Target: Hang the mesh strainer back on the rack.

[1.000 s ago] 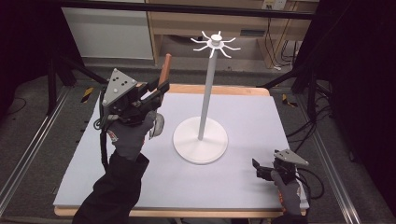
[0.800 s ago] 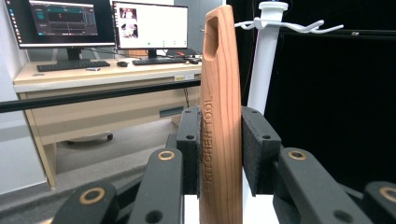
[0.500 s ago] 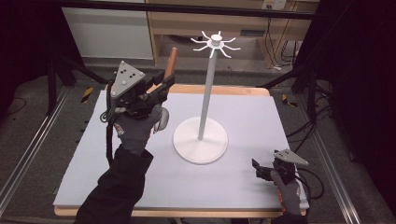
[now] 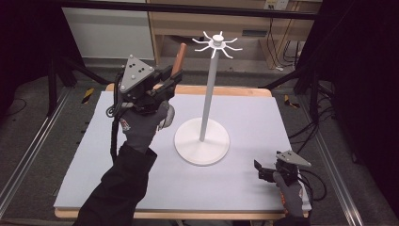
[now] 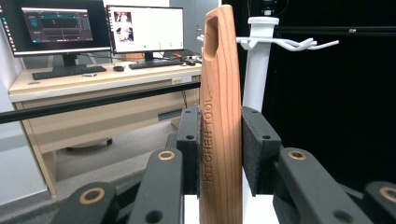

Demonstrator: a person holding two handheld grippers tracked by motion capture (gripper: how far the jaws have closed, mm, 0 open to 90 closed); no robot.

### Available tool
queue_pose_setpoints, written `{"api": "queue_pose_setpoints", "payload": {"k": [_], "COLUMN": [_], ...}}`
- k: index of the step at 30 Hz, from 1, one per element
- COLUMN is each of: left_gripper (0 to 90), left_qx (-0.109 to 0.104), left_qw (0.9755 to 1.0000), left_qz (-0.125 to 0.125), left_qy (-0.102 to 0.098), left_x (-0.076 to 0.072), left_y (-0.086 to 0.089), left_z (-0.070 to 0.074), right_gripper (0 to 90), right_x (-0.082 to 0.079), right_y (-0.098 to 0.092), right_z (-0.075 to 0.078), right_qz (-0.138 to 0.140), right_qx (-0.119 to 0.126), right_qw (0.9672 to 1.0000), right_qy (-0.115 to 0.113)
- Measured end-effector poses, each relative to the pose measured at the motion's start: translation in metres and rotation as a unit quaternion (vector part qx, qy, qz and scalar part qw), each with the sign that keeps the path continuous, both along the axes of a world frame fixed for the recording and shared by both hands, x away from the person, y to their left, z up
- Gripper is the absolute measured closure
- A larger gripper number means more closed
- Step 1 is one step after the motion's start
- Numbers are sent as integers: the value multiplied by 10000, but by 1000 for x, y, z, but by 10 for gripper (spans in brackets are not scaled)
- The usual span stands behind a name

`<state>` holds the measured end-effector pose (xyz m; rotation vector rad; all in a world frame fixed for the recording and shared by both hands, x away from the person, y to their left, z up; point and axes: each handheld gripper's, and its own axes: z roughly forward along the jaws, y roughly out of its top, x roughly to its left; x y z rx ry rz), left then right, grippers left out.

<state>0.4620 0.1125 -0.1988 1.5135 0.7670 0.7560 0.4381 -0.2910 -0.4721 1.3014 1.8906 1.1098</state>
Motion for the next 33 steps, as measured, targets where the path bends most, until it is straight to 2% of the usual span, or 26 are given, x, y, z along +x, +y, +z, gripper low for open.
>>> {"api": "queue_pose_setpoints", "payload": {"k": [13,33], "left_gripper": [705,705], "left_qx": [129,217], "left_qw": [9999,9997], "left_qz": [-16,-59], "left_qy": [31,48], "left_x": [6,12], "left_y": [-9,-22], "left_z": [3,3], "right_gripper": [36,36], "right_x": [0,0], "right_y": [0,-2], "right_z": [0,1], "right_qz": [-3,-1], "right_qx": [1,33], "right_qw": [10000,10000], "right_qy": [-3,-20]}}
